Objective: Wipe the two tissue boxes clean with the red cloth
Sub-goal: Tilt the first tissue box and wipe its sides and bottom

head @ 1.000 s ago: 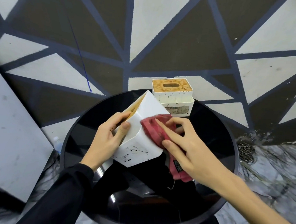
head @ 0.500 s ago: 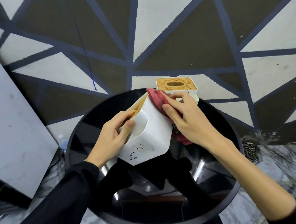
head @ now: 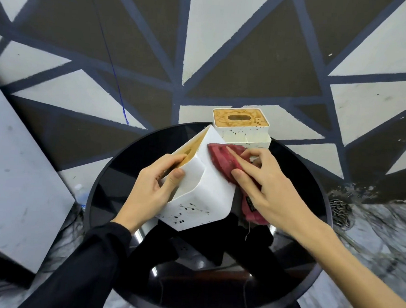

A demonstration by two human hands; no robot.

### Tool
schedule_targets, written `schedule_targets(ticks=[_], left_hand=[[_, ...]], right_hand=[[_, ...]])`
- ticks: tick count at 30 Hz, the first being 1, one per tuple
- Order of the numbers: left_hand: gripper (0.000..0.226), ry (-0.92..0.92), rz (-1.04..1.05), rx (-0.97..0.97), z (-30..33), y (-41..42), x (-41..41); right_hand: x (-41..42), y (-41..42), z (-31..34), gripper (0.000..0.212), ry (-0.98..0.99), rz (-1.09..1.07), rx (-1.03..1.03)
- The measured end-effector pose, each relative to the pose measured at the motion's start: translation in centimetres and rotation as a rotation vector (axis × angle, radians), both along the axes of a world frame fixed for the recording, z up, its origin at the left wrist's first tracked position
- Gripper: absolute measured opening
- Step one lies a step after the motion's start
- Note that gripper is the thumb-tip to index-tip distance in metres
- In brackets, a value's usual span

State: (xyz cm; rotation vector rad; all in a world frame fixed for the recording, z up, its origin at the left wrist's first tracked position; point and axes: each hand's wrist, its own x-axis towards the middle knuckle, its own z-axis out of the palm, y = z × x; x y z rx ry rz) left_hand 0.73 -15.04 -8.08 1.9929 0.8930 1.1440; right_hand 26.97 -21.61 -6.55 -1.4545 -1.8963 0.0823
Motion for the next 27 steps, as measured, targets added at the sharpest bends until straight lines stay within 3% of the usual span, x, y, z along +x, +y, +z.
schedule_targets(ticks=[3,7,16,23,27], left_hand=[[0.056,-0.016,0.003,-0.014,-0.1,0.1,-0.1],[0.066,-0.056,0.011,-0.010,-0.6,0.1,-0.8],[0.067,0.011,-0.016,0.057,-0.3,0.4,-0.2],[0.071,-0.003,0.012,0.049,0.1,0.4,0.4],[0.075,-0.002,0.030,0.052,0.0,0.3,0.3]], right_hand=[[-0.3,2.5,1.7,0.058,0.057,-0.018,-0.059],[-2.0,3.5,3.3,0.060,-0.005,0.003,-0.062],[-1.8,-2.4,1.1,0.052,-0.094,0.148,0.041],[1.1,-1.2,-1.6,0.049,0.008,0.045,-0.031],[0.8,1.6,0.0,0.058,0.098,-0.014,-0.089]])
